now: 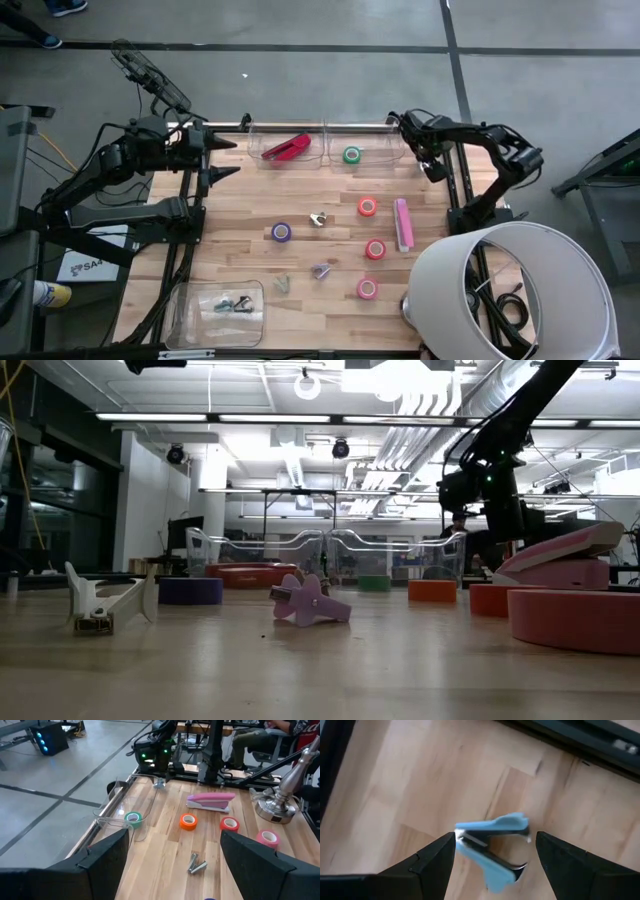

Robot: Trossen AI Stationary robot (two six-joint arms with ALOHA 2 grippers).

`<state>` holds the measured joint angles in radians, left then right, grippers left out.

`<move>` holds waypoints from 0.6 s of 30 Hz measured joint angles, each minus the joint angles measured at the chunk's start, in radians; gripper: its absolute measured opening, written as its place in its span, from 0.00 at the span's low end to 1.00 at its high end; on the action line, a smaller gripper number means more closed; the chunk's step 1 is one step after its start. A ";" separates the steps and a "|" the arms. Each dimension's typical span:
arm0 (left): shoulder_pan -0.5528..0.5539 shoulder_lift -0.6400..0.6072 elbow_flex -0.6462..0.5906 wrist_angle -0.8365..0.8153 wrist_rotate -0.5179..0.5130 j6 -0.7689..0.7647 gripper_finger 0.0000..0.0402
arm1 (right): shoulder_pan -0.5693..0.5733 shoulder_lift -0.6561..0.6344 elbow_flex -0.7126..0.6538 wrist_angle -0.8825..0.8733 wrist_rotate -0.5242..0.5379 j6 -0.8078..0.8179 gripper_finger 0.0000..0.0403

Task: Pick and place Stapler, Stapler remover, tape
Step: Put the blue stapler remover into the bottom transparent bin

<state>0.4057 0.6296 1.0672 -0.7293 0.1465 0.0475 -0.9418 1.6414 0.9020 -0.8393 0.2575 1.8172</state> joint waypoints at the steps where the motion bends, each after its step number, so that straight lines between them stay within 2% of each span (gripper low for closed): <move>1: 0.000 0.000 0.000 -0.003 0.000 0.000 0.77 | -0.005 0.002 0.000 0.005 0.000 0.000 0.66; 18: 0.000 0.000 0.000 -0.007 -0.002 -0.034 0.77 | -0.034 0.065 0.000 0.093 -0.015 -0.098 0.66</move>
<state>0.4057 0.6296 1.0672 -0.7364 0.1444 0.0132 -0.9756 1.7061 0.9020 -0.7460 0.2423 1.7196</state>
